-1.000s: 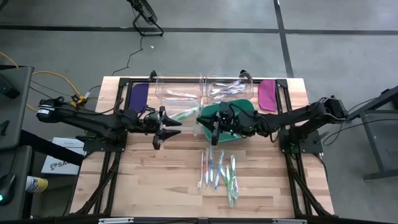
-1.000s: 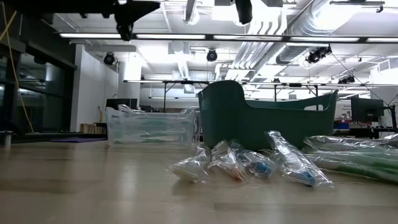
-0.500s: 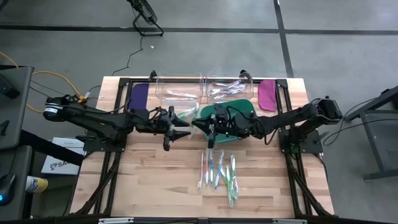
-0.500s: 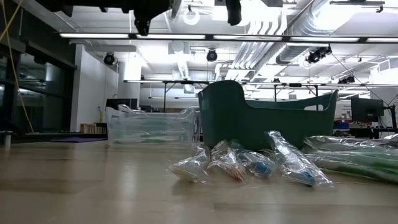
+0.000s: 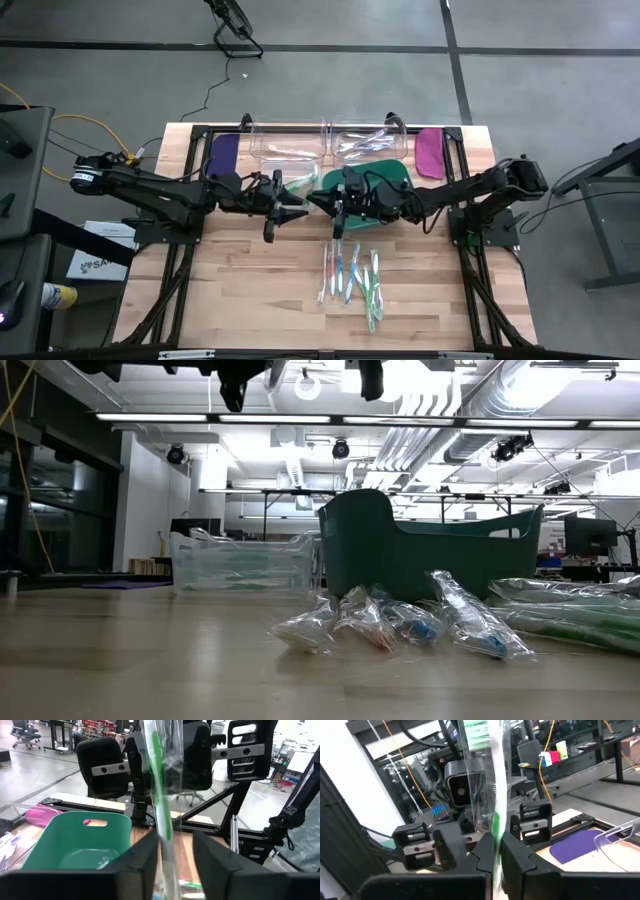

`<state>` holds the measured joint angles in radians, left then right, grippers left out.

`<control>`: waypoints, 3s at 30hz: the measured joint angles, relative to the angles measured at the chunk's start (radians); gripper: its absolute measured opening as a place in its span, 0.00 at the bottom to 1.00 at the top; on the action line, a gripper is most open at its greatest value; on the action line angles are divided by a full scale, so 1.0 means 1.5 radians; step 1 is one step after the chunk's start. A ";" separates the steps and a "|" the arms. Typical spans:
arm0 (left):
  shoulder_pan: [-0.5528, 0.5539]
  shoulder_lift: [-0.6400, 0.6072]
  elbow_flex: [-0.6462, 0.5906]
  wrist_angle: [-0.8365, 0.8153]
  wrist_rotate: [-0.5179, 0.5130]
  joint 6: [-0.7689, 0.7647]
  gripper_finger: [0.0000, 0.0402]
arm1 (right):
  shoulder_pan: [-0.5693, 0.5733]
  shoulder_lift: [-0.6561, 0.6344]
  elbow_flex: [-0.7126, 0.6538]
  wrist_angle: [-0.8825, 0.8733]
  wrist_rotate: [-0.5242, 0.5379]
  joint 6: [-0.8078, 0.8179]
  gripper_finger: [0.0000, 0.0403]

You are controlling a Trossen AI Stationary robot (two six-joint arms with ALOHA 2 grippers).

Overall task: Pick & Place Toothbrushes
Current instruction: Put the green toothbrush into the white bin

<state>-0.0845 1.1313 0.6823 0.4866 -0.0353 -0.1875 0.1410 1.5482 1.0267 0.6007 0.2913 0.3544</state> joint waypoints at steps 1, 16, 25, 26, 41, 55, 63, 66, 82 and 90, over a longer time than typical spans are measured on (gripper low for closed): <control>0.000 0.000 0.000 0.001 0.000 0.000 0.23 | 0.000 0.000 0.000 -0.002 -0.002 0.002 0.02; 0.000 0.000 0.000 -0.008 0.000 0.025 0.03 | 0.007 -0.007 0.000 -0.015 -0.001 0.009 0.13; 0.000 -0.029 0.000 -0.114 -0.033 0.047 0.03 | 0.006 -0.048 0.000 -0.132 -0.006 0.088 0.42; 0.000 -0.041 0.000 -0.146 -0.048 0.051 0.03 | 0.008 -0.059 0.000 -0.164 -0.006 0.089 0.44; 0.040 -0.113 -0.001 -0.499 -0.234 0.016 0.03 | 0.011 -0.168 -0.001 -0.314 0.034 0.115 0.50; 0.223 -0.020 -0.001 -0.520 -0.065 0.025 0.03 | 0.011 -0.167 -0.001 -0.335 0.034 0.116 0.50; 0.237 0.059 -0.001 -0.522 -0.045 0.018 0.05 | 0.011 -0.167 0.000 -0.358 0.051 0.117 0.50; 0.237 0.084 0.000 -0.519 -0.041 0.013 0.05 | 0.010 -0.167 0.000 -0.359 0.054 0.117 0.50; 0.237 0.130 0.000 -0.516 -0.039 -0.002 0.19 | 0.010 -0.167 -0.001 -0.359 0.054 0.117 0.50; 0.237 0.119 0.000 -0.515 -0.039 0.002 0.42 | 0.010 -0.167 -0.001 -0.364 0.054 0.141 0.50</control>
<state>0.2703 1.3098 0.6819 -0.2865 -0.0944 -0.1842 0.1566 1.2980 1.0260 0.0549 0.3717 0.5664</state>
